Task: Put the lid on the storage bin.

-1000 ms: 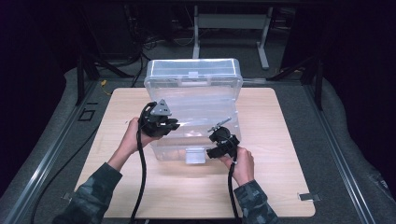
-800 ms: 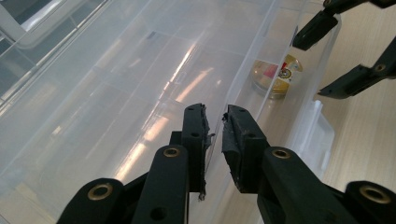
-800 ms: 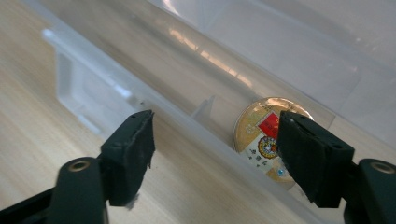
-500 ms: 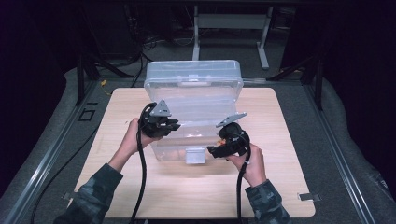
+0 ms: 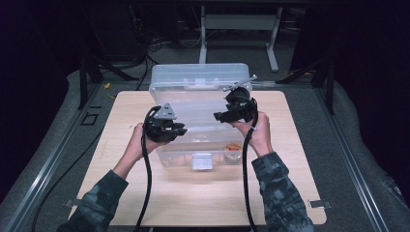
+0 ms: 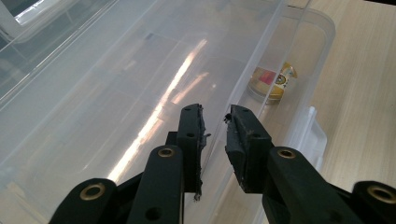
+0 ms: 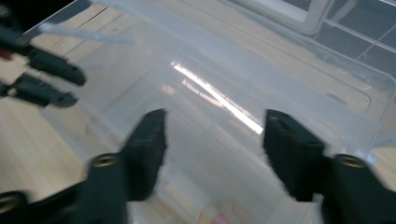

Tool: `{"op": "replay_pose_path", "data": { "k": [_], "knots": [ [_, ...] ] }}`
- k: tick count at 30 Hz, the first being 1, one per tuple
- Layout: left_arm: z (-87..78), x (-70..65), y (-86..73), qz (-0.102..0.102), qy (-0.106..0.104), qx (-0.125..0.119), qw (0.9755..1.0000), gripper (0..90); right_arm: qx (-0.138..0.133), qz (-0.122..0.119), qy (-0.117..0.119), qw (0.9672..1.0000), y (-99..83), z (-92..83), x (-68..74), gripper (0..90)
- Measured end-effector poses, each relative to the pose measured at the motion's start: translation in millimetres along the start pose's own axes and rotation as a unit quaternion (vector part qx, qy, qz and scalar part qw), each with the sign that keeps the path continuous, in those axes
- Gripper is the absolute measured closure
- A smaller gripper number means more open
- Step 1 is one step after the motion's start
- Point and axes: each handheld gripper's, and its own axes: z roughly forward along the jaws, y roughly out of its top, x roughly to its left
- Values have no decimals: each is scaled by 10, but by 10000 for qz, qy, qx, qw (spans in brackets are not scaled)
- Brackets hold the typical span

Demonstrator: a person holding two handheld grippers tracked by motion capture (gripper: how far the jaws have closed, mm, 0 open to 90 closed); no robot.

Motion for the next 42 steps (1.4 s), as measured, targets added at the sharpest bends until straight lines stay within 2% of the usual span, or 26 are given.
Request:
{"op": "replay_pose_path", "data": {
  "k": [1, 2, 3, 4, 5, 6, 7, 11, 16, 20, 22, 23, 25, 27, 29, 30, 36, 42],
  "knots": [
    [1, -2, -3, 11, 21, -9, 10000, 738, 11, 112, -33, 9999, 24, 65, -49, 575],
    [2, -7, -5, -13, 18, -2, 10000, 738, 11, 112, -33, 9999, 24, 65, -49, 575],
    [2, -10, -5, -19, 25, 1, 10000, 736, -34, 103, -73, 9999, 35, 80, -48, 609],
    [1, -10, -4, -20, 29, 7, 10000, 729, -95, 53, -174, 9998, 67, 86, -21, 683],
    [1, -11, -3, -20, 25, 19, 10000, 729, -95, 53, -174, 9998, 67, 86, -21, 683],
    [1, -14, -2, -25, 35, 23, 10000, 728, -146, 31, -174, 9997, 80, 82, -12, 724],
    [4, -23, -4, -12, 40, 52, 10000, 727, -190, 42, -151, 9997, 103, 68, 0, 816],
    [7, -37, -21, -6, 37, 55, 10000, 725, -218, 93, -211, 9995, 133, 44, 3, 884],
    [13, -64, -39, -8, 30, 66, 10000, 713, -238, 97, -217, 9994, 118, 36, 24, 897],
    [18, -74, -60, -96, -66, 68, 9999, 703, -293, 79, -210, 9993, 60, 34, 49, 900],
    [30, -90, -79, -126, -44, 58, 9999, 687, -288, 85, -177, 9994, 23, 50, 68, 900],
    [41, -88, -94, -221, -98, 119, 9996, 602, -259, 94, -188, 9994, -12, 61, 89, 900],
    [42, -91, -105, -271, -112, 127, 9995, 520, -271, 99, -180, 9994, -47, 60, 105, 900],
    [32, -95, -118, -328, -122, 136, 9993, 494, -251, 88, -174, 9995, -58, 60, 108, 900],
    [11, -107, -122, -345, -142, 172, 9992, 389, -221, 100, -178, 9995, -89, 54, 118, 900],
    [0, -114, -122, -362, -154, 168, 9991, 389, -221, 100, -178, 9995, -89, 54, 118, 900],
    [-99, -177, -95, -289, -225, 410, 9985, 211, -156, 137, -141, 9997, -141, 43, 126, 900],
    [-303, -251, -101, -179, -147, 600, 9979, 148, -133, 154, -101, 9997, -201, 49, 147, 900]
  ]
}}
